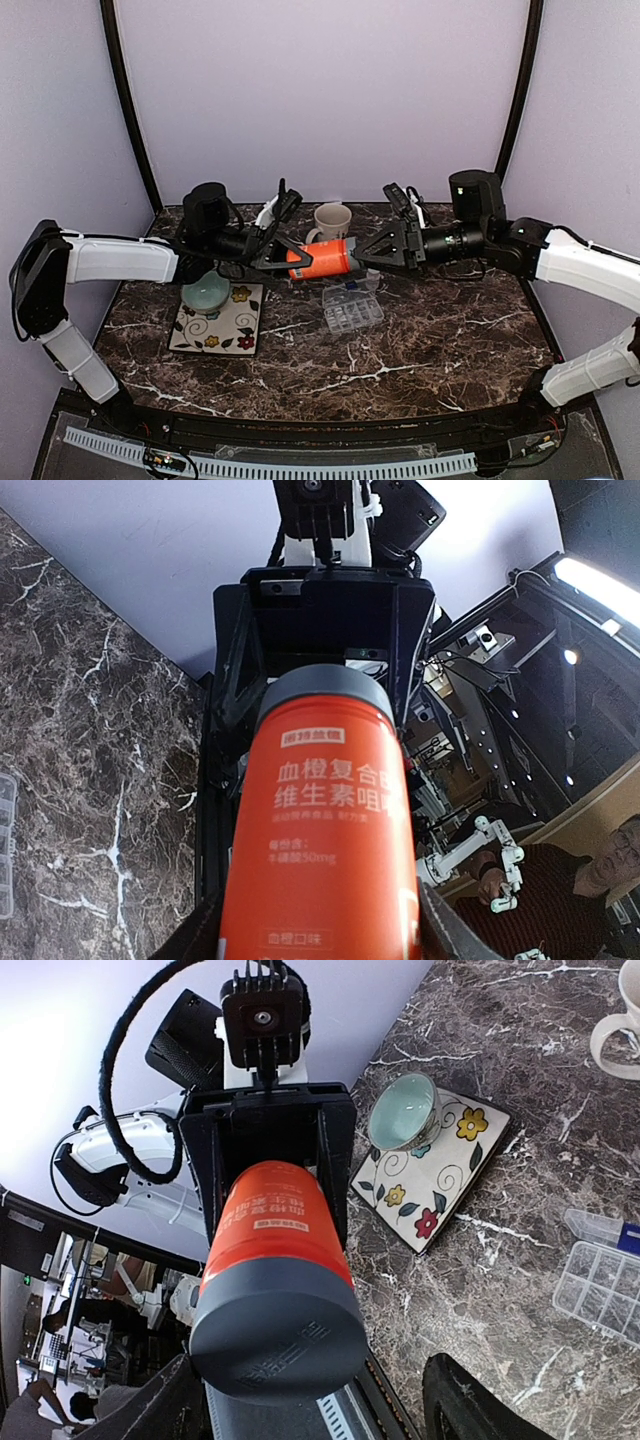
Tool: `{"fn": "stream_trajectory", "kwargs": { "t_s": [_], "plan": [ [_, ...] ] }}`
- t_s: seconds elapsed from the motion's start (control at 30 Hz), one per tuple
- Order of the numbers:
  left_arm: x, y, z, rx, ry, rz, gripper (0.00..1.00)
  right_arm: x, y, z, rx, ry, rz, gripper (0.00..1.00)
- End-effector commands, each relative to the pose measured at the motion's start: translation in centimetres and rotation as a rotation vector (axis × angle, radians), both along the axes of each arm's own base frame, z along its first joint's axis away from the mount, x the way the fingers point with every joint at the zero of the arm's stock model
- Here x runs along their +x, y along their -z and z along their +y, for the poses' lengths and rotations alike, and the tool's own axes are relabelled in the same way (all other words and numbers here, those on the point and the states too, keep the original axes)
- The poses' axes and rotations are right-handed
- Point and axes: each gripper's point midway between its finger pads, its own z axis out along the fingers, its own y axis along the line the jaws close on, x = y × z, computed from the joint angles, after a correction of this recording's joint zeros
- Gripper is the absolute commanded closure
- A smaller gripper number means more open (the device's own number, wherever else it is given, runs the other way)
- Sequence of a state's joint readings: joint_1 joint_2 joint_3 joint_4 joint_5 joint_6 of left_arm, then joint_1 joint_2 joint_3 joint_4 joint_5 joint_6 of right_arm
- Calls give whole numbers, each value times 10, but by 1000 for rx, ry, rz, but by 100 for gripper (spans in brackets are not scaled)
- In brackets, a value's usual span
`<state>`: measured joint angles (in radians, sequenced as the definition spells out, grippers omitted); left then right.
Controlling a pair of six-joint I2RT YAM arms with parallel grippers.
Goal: Sort the pills into containers
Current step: Unscrew the lid of the pill bottle.
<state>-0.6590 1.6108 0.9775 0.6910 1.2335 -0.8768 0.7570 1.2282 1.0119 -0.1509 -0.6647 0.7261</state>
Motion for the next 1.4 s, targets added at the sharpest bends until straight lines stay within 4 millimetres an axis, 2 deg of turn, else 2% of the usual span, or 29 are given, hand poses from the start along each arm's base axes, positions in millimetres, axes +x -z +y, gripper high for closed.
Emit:
{"fn": "stream_trajectory", "kwargs": {
  "t_s": [0.0,0.23,0.87,1.37],
  "plan": [
    [-4,-23,5,-45,-2,-86,100,4,-31,6,86,-11,-20,24],
    [-4,-22,6,-33,-15,-100,100,5,-33,9,102,-18,3,26],
    [-4,-26,6,-33,-17,-113,100,13,-15,17,59,-19,30,34],
    [-3,-26,6,-30,-20,-117,100,17,-13,9,36,12,14,32]
  ]
}}
